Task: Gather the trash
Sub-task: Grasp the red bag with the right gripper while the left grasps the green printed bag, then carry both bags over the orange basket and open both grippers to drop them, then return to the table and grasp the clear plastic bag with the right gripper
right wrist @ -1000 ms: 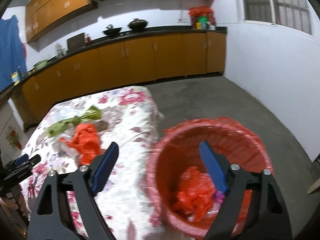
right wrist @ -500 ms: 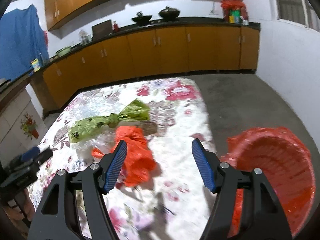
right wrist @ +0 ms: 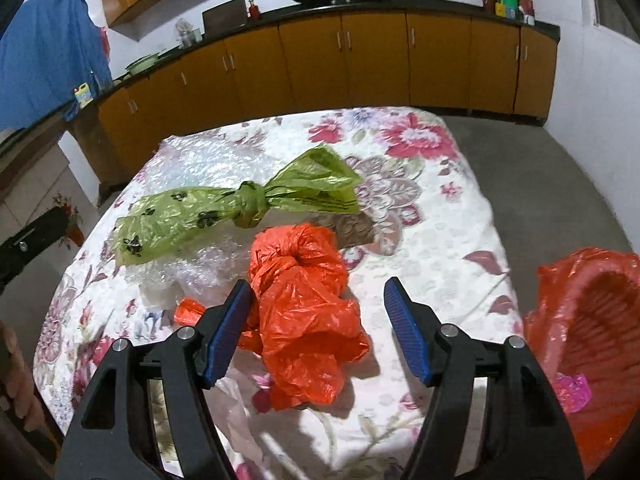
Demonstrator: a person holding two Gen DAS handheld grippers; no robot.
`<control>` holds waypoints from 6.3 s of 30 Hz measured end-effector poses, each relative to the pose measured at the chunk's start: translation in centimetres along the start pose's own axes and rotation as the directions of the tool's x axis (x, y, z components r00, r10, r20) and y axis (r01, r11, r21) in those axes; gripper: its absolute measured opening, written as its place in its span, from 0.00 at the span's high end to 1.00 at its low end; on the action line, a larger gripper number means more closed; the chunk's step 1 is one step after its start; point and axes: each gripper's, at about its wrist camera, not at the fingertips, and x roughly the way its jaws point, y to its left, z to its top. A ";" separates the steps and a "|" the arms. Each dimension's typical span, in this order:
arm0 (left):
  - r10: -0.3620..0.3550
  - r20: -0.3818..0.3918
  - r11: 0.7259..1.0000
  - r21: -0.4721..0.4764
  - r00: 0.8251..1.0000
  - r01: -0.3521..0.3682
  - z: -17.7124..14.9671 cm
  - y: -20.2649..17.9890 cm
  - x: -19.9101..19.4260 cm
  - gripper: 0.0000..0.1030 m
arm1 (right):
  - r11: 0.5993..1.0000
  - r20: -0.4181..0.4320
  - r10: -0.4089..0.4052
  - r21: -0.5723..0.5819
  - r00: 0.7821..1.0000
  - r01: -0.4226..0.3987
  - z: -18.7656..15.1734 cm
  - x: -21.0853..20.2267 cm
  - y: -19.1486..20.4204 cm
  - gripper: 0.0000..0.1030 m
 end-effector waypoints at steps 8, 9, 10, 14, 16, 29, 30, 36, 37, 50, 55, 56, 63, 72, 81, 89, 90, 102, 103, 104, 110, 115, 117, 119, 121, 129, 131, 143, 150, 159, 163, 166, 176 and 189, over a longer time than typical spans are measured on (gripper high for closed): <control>-0.016 -0.010 1.000 -0.002 1.000 0.016 -0.1 -0.5 0.4 0.23 | 0.997 -0.052 0.048 -0.054 0.997 -0.051 -0.9 0.6 1.1 0.49; -0.016 -0.011 1.000 -0.001 1.000 0.016 -0.1 -0.5 0.5 0.23 | 0.997 -0.058 0.057 -0.047 0.997 -0.060 -1.0 0.7 1.0 0.56; -0.016 -0.013 1.000 0.002 1.000 0.016 -0.1 -0.6 0.5 0.23 | 0.997 -0.059 0.063 -0.040 0.996 -0.065 -1.0 0.8 1.0 0.57; -0.025 -0.020 1.000 0.012 0.999 0.025 -0.1 -1.0 0.8 0.25 | 0.996 -0.042 0.083 -0.014 0.996 -0.084 -1.2 0.0 0.2 0.71; -0.032 -0.023 0.999 0.016 0.999 0.033 -0.1 -1.2 0.9 0.26 | 0.997 -0.035 0.082 -0.003 0.996 -0.082 -1.2 -0.3 -0.3 0.73; -0.073 -0.104 0.990 0.112 0.992 0.085 0.0 -6.2 4.2 0.40 | 0.997 -0.006 0.028 0.072 1.000 -0.028 -2.8 -2.9 -4.3 0.75; -0.071 -0.109 0.989 0.120 0.991 0.084 0.0 -6.5 4.6 0.41 | 0.997 -0.006 0.027 0.076 1.000 -0.026 -2.9 -3.0 -4.5 0.75; -0.033 -0.181 0.985 0.161 0.983 0.063 -0.2 -8.3 7.5 0.45 | 0.996 -0.006 0.026 0.085 1.000 -0.025 -3.1 -3.3 -5.1 0.75; -0.026 -0.192 0.984 0.170 0.981 0.059 -0.4 -8.5 7.9 0.46 | 0.996 -0.007 0.027 0.088 1.000 -0.026 -3.1 -3.3 -5.2 0.75; -0.124 -0.199 0.989 0.059 0.972 0.138 -0.4 -6.7 7.6 0.86 | 0.995 -0.004 0.031 0.095 1.000 -0.030 -3.2 -3.6 -5.6 0.75; -0.148 -0.161 0.985 0.061 0.976 0.159 0.1 -6.7 6.2 0.94 | 0.995 -0.003 0.027 0.095 1.000 -0.026 -3.4 -3.9 -5.8 0.75; -0.149 -0.154 0.985 0.062 0.977 0.160 0.2 -6.8 5.9 0.94 | 0.995 -0.003 0.025 0.094 1.000 -0.025 -3.5 -4.0 -5.8 0.75; -0.176 -0.117 0.980 0.069 0.977 0.185 0.6 -7.2 3.7 0.95 | 0.994 0.019 0.015 0.103 1.000 -0.017 -3.7 -5.4 -6.3 0.75; -0.260 -0.103 0.958 0.098 0.960 0.270 0.1 -10.3 0.5 0.95 | 0.991 0.085 -0.052 0.129 0.995 0.041 -4.1 -9.3 -8.3 0.75; -0.359 -0.133 0.920 0.112 0.924 0.374 -1.3 -14.7 -1.2 0.95 | 0.977 0.158 -0.157 0.172 0.975 0.129 -4.9 -14.0 -11.0 0.75; -0.431 -0.163 0.885 0.113 0.887 0.451 -2.6 -18.7 -1.7 0.95 | 0.954 0.199 -0.244 0.223 0.949 0.199 -5.7 -18.1 -14.1 0.75; -0.440 -0.168 0.880 0.113 0.882 0.461 -2.8 -19.1 -1.7 0.95 | 0.951 0.202 -0.254 0.230 0.946 0.206 -5.8 -18.5 -14.5 0.75; -0.502 -0.222 0.836 0.121 0.836 0.535 -4.6 -24.0 -1.8 0.95 | 0.919 0.215 -0.326 0.303 0.921 0.254 -7.3 -21.4 -17.7 0.75; -0.504 -0.227 0.834 0.121 0.833 0.538 -4.8 -24.3 -1.8 0.95 | 0.917 0.216 -0.329 0.307 0.919 0.256 -7.4 -21.5 -17.9 0.75; -0.507 -0.233 0.832 0.120 0.830 0.542 -4.9 -24.6 -1.7 0.95 | 0.915 0.217 -0.333 0.312 0.918 0.258 -7.3 -21.6 -18.1 0.75; -0.524 -0.255 0.816 0.122 0.812 0.565 -5.7 -26.4 -1.4 0.95 | 0.904 0.226 -0.353 0.334 0.908 0.268 -7.6 -22.3 -18.9 0.75; -0.539 -0.272 0.802 0.124 0.797 0.584 -6.3 -28.0 -1.0 0.95 | 0.894 0.234 -0.371 0.353 0.899 0.277 -7.3 -22.6 -19.4 0.75; -0.545 -0.285 0.795 0.122 0.789 0.594 -6.7 -28.8 -0.7 0.94 | 0.889 0.240 -0.379 0.362 0.894 0.280 -7.1 -22.8 -19.9 0.75; -0.544 -0.298 0.792 0.124 0.784 0.597 -7.1 -29.4 -0.5 0.94 | 0.885 0.245 -0.387 0.369 0.889 0.284 -6.9 -23.0 -20.0 0.75; -0.542 -0.311 0.793 0.117 0.781 0.598 -7.5 -29.8 -0.1 0.86 | 0.881 0.248 -0.391 0.378 0.886 0.284 -6.8 -23.0 -20.3 0.74; -0.510 -0.338 0.818 0.096 0.791 0.568 -8.5 -28.4 1.1 0.64 | 0.874 0.242 -0.403 0.389 0.882 0.293 -7.2 -22.2 -20.5 0.47; -0.497 -0.328 0.827 0.102 0.804 0.553 -8.4 -27.6 0.9 0.61 | 0.872 0.240 -0.408 0.389 0.881 0.297 -7.5 -22.2 -20.3 0.42; -0.355 -0.174 0.902 0.195 0.919 0.385 -7.9 -21.0 -2.7 0.40 | 0.897 0.246 -0.400 0.304 0.883 0.322 -7.8 -21.3 -17.4 0.35; -0.255 -0.108 0.953 0.143 0.961 0.268 -7.1 -15.1 -3.5 0.40 | 0.933 0.255 -0.330 0.238 0.909 0.271 -6.7 -20.1 -14.2 0.35; -0.081 -0.042 0.996 0.035 0.996 0.082 -6.4 -6.4 -3.8 0.38 | 0.977 0.263 -0.201 0.126 0.944 0.172 -4.5 -17.6 -8.9 0.38; -0.016 -0.023 0.999 -0.028 1.000 0.015 -6.2 -2.6 -4.2 0.36 | 0.992 0.250 -0.124 0.067 0.960 0.111 -3.4 -15.9 -5.7 0.42; 0.022 -0.015 0.998 -0.066 1.000 -0.023 -6.1 -0.6 -4.6 0.36 | 0.998 0.237 -0.055 0.018 0.970 0.052 -2.5 -14.4 -3.1 0.43; 0.089 0.005 0.987 -0.135 0.996 -0.087 -6.0 3.9 -6.0 0.36 | 0.994 0.087 0.063 -0.099 0.994 -0.055 -0.5 -5.6 4.3 0.43; 0.109 -0.012 0.977 -0.182 0.994 -0.110 -6.4 6.6 -6.2 0.36 | 0.988 -0.139 0.049 -0.140 0.989 -0.069 -2.8 1.4 5.6 0.92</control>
